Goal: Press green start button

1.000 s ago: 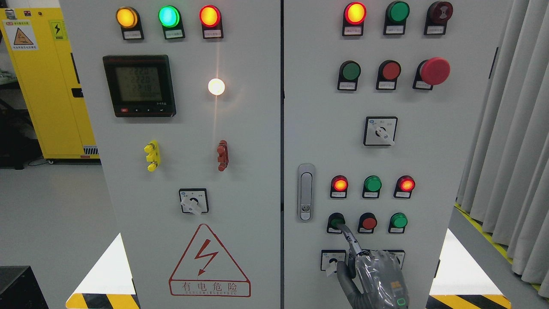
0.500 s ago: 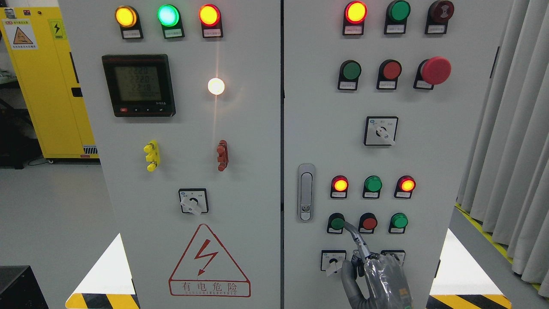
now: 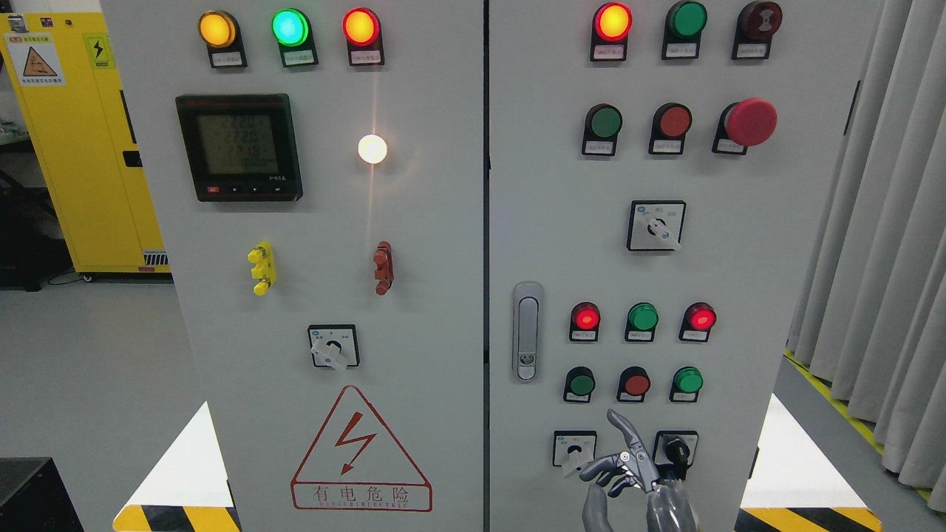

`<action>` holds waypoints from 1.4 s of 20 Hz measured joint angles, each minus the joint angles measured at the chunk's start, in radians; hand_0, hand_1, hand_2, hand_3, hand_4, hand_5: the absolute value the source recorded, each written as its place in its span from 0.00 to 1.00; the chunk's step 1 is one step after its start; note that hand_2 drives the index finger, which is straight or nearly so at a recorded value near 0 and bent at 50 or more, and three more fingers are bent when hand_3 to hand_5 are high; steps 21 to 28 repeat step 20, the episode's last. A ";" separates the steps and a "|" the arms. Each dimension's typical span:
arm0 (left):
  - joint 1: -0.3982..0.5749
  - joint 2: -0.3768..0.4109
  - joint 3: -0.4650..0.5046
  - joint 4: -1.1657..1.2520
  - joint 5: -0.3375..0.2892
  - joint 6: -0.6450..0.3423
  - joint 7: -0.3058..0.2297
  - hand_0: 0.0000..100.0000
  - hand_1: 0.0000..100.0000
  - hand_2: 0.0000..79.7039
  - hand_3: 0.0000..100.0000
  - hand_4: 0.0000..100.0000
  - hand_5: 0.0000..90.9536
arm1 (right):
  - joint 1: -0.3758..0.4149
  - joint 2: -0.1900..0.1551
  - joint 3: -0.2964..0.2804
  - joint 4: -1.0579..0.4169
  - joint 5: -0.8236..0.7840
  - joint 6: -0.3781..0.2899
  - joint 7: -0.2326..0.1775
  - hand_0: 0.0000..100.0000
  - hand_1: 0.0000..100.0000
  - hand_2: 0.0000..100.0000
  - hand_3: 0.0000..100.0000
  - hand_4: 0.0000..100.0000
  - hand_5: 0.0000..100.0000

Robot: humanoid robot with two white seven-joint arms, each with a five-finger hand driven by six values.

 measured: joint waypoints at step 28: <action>0.000 0.000 0.000 0.000 0.000 0.000 0.000 0.12 0.56 0.00 0.00 0.00 0.00 | 0.093 0.000 0.055 -0.089 -0.160 -0.045 0.011 0.75 0.74 0.00 0.23 0.33 0.28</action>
